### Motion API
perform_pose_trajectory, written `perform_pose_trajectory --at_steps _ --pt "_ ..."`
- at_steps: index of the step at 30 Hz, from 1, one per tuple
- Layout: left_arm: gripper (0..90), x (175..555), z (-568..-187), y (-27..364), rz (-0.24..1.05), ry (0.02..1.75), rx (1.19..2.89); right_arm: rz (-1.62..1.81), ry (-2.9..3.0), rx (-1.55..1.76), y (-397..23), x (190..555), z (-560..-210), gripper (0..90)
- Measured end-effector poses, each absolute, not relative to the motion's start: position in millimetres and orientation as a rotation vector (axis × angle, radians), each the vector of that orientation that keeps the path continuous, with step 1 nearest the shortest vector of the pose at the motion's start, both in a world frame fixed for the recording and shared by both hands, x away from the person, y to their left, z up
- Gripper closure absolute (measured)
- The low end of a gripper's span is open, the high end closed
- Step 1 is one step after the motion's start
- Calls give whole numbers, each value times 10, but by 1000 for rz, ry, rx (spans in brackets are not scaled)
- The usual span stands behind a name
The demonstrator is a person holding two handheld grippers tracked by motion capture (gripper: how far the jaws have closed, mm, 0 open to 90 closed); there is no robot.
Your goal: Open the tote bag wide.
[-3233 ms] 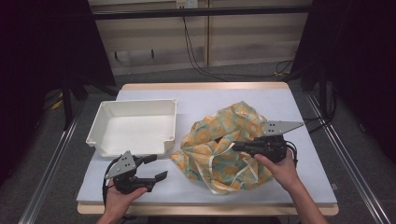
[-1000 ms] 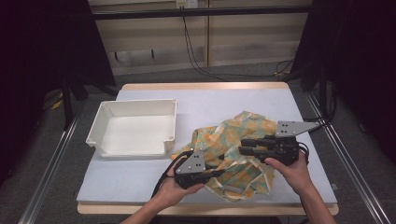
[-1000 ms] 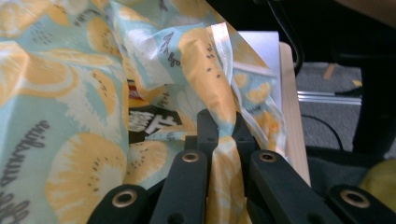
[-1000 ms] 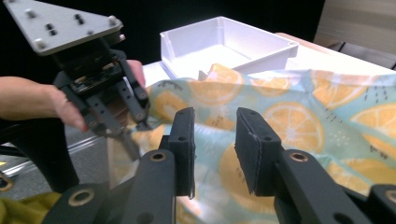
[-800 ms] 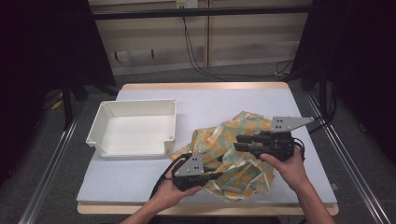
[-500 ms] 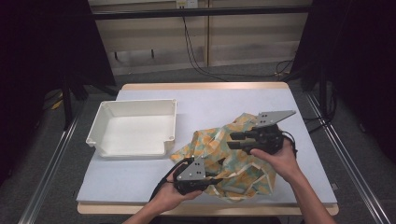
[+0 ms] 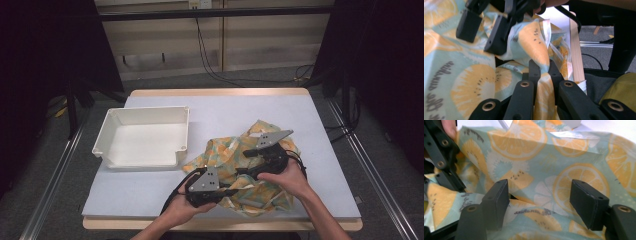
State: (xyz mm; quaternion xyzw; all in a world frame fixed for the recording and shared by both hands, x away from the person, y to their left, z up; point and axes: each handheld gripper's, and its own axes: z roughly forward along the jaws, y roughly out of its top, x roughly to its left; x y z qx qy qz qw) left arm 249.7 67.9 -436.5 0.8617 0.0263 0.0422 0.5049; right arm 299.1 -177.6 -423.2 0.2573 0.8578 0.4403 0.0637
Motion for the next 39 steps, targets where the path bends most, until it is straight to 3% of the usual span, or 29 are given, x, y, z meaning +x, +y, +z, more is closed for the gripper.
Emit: perform_pose_trajectory --at_steps 4,5,7,10,12,23,39 --pt "861 2436 -4322 657 100 34 2079 1294 2595 775 -1725 3029 -4289 393" --pt "862 2410 -4311 641 100 22 2076 1279 2587 769 -1705 3037 -4286 497" --pt "862 2401 -4315 636 106 21 2078 1291 2587 779 -1700 3049 -4279 596" --pt "862 2405 -4327 638 104 20 2089 1313 2596 796 -1693 3070 -4262 820" --pt "863 2404 -4335 635 106 22 2084 1359 2596 807 -1704 3082 -4228 888" --pt "872 2325 -4372 581 105 -75 2145 1474 2520 835 -1775 3316 -3932 900" --pt "878 2266 -4334 618 70 -107 2138 1515 2531 879 -1619 3879 -3935 900"
